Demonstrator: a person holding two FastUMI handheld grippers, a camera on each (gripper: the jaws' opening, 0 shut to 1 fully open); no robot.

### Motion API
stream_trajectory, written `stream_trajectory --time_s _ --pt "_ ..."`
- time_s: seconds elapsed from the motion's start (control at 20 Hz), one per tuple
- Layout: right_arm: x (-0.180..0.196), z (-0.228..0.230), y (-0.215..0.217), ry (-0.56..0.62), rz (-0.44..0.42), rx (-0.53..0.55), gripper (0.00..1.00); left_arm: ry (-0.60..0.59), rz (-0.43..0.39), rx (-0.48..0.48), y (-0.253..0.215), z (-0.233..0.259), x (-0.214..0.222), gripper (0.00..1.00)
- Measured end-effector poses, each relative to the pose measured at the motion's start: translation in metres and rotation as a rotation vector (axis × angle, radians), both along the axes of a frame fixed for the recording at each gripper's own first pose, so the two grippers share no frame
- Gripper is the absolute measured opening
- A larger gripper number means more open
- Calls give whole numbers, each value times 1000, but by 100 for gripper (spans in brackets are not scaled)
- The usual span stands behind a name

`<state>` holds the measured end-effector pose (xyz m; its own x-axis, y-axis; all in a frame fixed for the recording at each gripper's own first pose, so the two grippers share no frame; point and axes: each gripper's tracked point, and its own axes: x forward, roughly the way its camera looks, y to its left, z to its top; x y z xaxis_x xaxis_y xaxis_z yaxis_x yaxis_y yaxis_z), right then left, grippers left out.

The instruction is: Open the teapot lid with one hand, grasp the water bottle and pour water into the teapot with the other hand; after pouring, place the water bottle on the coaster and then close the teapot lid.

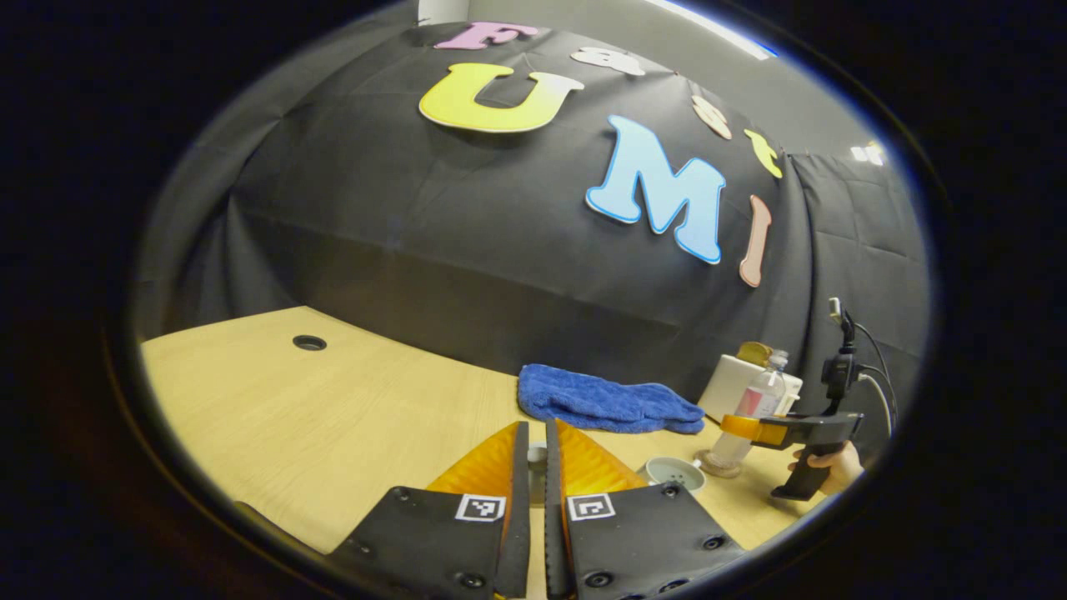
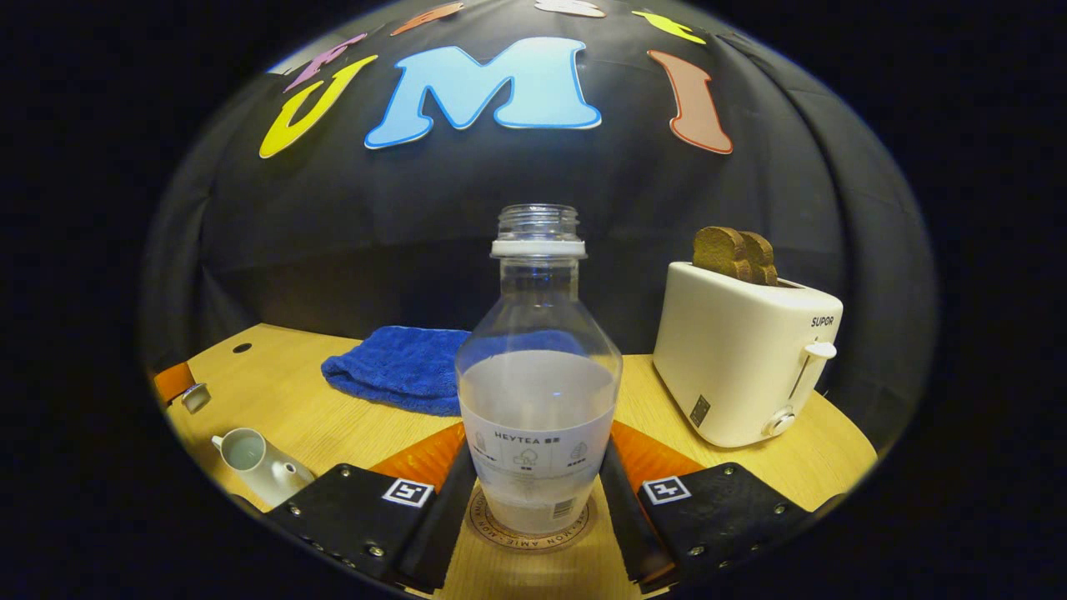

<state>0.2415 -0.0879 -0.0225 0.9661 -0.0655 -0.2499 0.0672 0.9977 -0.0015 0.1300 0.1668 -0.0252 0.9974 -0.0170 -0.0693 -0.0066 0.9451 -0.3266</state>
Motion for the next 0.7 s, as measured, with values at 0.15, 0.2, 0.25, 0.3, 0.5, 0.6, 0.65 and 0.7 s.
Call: stream_trajectory --time_s 0.15,0.2,0.25,0.3,0.5,0.6,0.65,0.7 --pt "0 -1 0 3 -1 21 76 -1 1 -1 0 0 0 13" --pt "0 -1 0 2 -1 19 76 0 0 -1 0 0 0 15" --pt "0 0 1 3 -1 12 76 0 0 0 1 0 -1 13" --pt "0 0 2 2 -1 2 76 0 -1 1 0 0 -1 12" --pt "-1 0 7 1 -1 -22 77 0 -2 0 0 0 0 13" --pt "-1 0 11 0 8 -14 78 -1 -2 -2 1 0 -1 15" --pt "-1 0 12 0 9 -12 78 -1 -1 -2 1 0 -1 15" --pt "-2 1 12 -1 11 -11 79 -1 -2 -2 0 0 -1 15"
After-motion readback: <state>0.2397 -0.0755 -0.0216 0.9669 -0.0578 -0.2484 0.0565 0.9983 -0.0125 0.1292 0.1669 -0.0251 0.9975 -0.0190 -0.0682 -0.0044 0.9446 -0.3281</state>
